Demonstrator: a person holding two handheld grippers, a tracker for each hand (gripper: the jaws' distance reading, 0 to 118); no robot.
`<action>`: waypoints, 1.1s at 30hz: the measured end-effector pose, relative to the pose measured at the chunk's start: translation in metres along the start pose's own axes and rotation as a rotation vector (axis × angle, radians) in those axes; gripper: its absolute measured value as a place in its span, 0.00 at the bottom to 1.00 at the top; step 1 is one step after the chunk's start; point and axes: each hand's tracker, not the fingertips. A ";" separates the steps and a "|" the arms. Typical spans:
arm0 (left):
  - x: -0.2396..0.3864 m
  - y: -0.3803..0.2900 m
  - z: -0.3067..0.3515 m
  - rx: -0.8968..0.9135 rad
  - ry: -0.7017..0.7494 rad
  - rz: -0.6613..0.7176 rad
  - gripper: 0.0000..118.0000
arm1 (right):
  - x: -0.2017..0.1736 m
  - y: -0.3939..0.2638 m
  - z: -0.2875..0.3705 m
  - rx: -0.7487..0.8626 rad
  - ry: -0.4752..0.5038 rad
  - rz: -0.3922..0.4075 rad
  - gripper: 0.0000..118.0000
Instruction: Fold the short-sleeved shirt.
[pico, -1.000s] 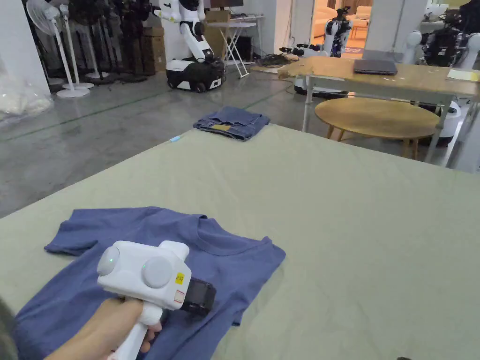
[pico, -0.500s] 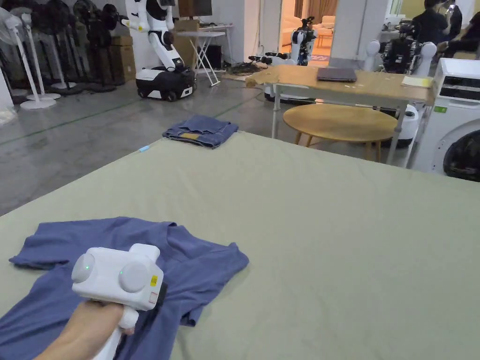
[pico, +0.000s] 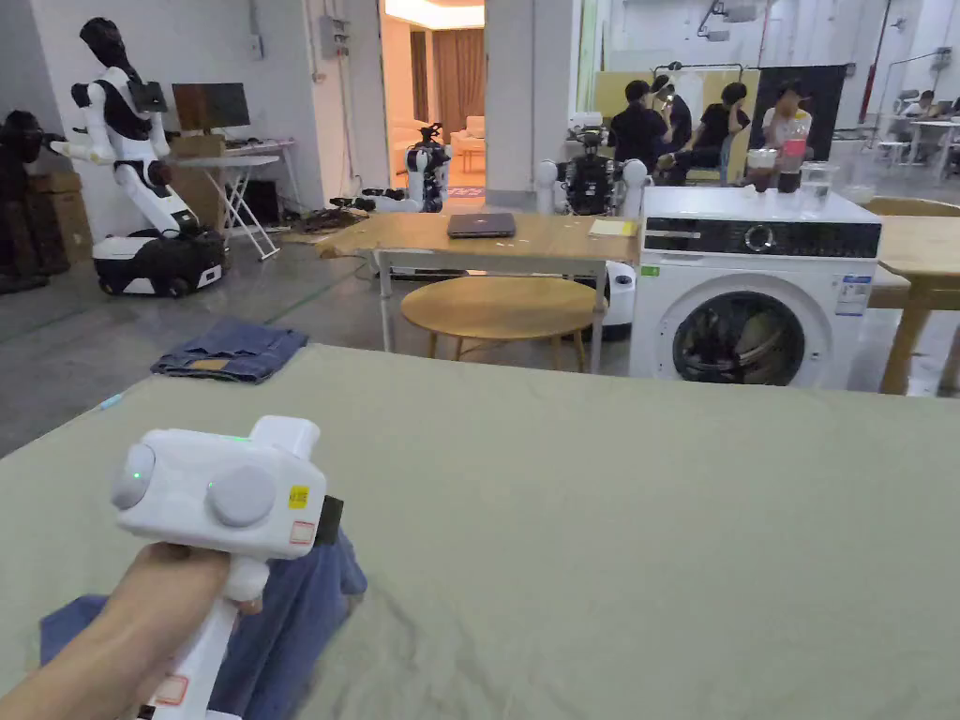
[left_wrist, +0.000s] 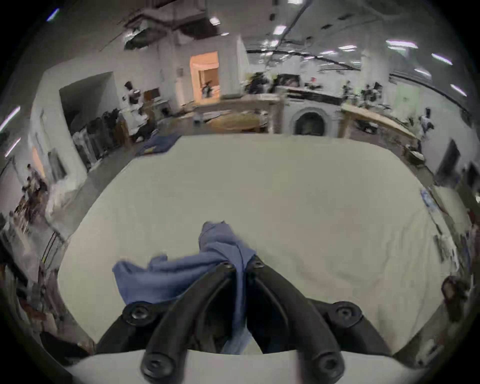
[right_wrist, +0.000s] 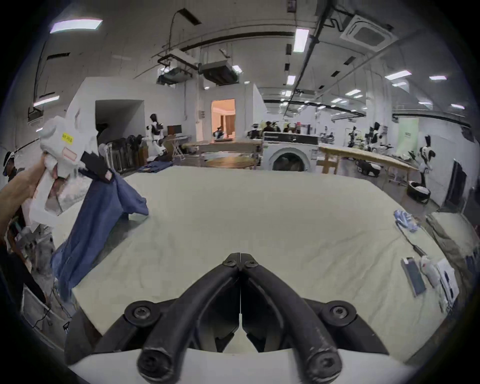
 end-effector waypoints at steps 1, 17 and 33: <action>0.023 0.010 0.001 0.016 -0.048 -0.015 0.00 | 0.007 0.000 0.006 0.005 -0.018 -0.006 0.00; 0.320 -0.004 -0.085 -0.137 -0.520 -0.242 0.00 | 0.090 -0.017 0.028 -0.027 -0.249 -0.098 0.00; 0.232 -0.065 -0.050 0.036 -0.374 -0.075 0.95 | 0.084 -0.020 0.001 -0.052 -0.233 -0.103 0.00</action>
